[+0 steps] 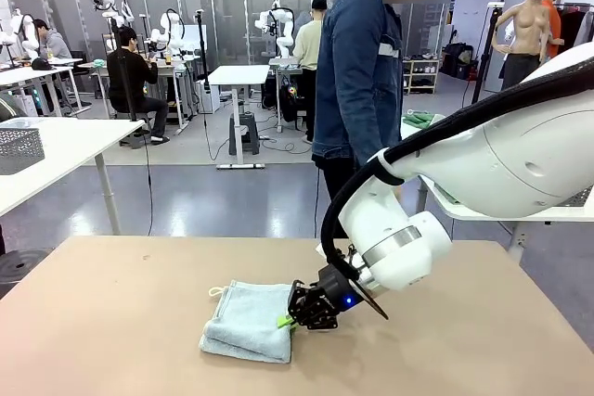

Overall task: Fold the towels and place them in the basket.
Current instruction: Place the folded Towel with hook on the right side of the table, then when a person lays out a Towel with hook on the table, fold it in half twice.

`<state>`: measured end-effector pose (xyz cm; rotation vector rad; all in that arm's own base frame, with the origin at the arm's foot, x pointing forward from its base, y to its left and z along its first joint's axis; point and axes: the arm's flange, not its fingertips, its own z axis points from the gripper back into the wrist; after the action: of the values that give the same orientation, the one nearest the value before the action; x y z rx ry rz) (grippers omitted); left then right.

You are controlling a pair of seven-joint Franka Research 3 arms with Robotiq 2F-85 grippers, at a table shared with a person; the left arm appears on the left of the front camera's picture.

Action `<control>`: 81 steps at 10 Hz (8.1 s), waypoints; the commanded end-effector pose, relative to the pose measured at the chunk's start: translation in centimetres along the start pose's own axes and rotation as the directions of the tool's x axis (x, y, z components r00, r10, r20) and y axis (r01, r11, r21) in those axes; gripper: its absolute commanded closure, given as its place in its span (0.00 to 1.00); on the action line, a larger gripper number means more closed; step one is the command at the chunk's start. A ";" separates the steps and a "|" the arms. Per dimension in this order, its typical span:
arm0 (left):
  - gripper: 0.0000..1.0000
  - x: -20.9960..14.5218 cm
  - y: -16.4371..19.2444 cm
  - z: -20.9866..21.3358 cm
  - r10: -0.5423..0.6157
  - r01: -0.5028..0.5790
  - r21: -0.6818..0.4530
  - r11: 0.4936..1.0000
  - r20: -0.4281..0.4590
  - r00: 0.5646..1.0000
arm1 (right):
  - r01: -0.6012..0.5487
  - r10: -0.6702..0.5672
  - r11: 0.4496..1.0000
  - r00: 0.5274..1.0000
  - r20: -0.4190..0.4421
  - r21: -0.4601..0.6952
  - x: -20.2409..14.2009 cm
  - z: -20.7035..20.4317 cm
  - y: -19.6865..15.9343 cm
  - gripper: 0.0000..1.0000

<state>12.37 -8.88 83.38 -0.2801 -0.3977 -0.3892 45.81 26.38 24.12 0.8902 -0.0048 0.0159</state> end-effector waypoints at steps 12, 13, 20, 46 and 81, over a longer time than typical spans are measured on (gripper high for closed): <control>0.00 -0.3 -0.4 0.4 -0.013 0.013 0.001 1.000 0.008 1.000 | -0.189 0.199 0.954 0.980 0.020 -0.232 0.1 8.6 -3.0 0.93; 0.00 -0.3 -0.4 0.4 -0.013 0.013 0.001 1.000 0.008 1.000 | -0.185 0.201 0.954 0.979 0.044 -0.234 0.2 11.3 -4.8 0.93; 0.00 -0.3 -0.4 0.4 -0.013 0.013 0.001 1.000 0.008 1.000 | -0.196 0.214 0.939 0.976 0.032 -0.284 0.6 29.1 -14.4 0.93; 0.00 -0.3 -0.4 0.4 -0.013 0.013 0.001 1.000 0.008 1.000 | -0.167 0.254 0.827 0.963 0.091 -0.537 0.7 38.9 -11.2 0.00; 0.00 -0.3 -0.4 0.4 -0.013 0.013 0.001 1.000 0.008 1.000 | -0.597 0.787 0.295 0.594 -0.164 -0.745 -22.5 56.2 27.2 0.00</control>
<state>12.38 -8.89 83.38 -0.2798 -0.3979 -0.3891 22.89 -0.40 80.14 -0.0382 -0.6202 0.7416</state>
